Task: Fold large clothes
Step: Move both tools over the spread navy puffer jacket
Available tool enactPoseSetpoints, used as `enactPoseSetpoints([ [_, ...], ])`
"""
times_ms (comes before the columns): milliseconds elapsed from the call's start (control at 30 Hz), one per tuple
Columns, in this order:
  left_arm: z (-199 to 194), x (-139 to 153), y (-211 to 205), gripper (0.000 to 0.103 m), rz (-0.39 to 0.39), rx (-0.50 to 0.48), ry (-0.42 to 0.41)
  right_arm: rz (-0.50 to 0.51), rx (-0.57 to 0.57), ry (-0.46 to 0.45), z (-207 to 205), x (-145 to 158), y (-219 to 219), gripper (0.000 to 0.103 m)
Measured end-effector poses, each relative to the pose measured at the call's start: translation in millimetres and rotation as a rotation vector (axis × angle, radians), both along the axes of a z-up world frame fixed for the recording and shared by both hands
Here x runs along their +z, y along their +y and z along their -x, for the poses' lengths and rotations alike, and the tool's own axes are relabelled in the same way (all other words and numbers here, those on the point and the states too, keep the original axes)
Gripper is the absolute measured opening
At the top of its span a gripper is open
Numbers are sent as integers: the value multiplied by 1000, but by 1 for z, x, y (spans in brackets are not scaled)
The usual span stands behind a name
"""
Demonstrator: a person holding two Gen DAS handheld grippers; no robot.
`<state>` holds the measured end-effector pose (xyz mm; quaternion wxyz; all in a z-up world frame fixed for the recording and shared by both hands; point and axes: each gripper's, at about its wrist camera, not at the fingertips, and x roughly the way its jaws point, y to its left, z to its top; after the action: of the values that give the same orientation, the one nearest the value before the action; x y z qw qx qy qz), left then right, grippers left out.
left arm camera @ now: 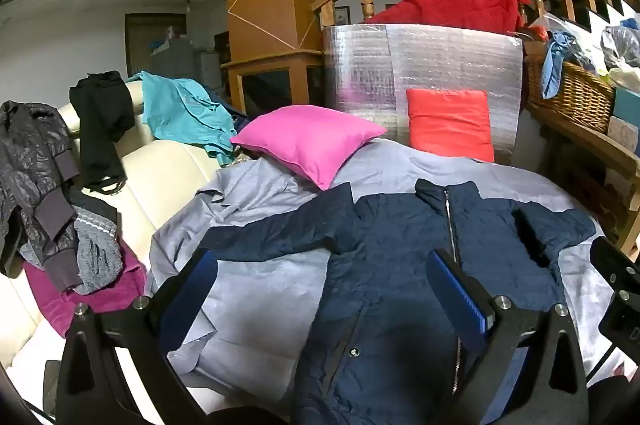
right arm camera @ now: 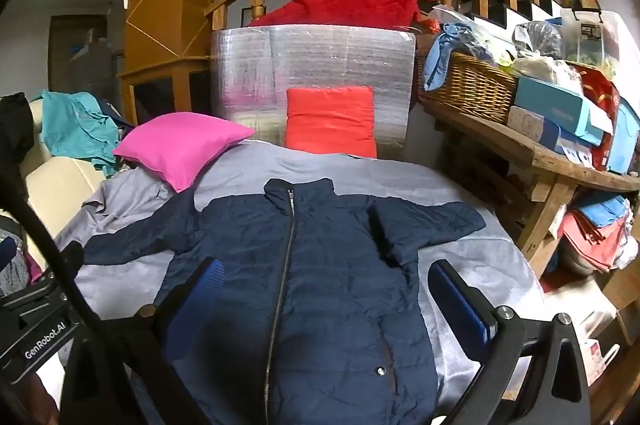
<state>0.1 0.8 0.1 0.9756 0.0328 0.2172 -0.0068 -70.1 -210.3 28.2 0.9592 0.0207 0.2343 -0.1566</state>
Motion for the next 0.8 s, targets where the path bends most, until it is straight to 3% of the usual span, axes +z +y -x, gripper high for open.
enactPoseSetpoints([
  [800,-10,1,3,103,-11,18,15,-5,7,5,-17,2,5,103],
])
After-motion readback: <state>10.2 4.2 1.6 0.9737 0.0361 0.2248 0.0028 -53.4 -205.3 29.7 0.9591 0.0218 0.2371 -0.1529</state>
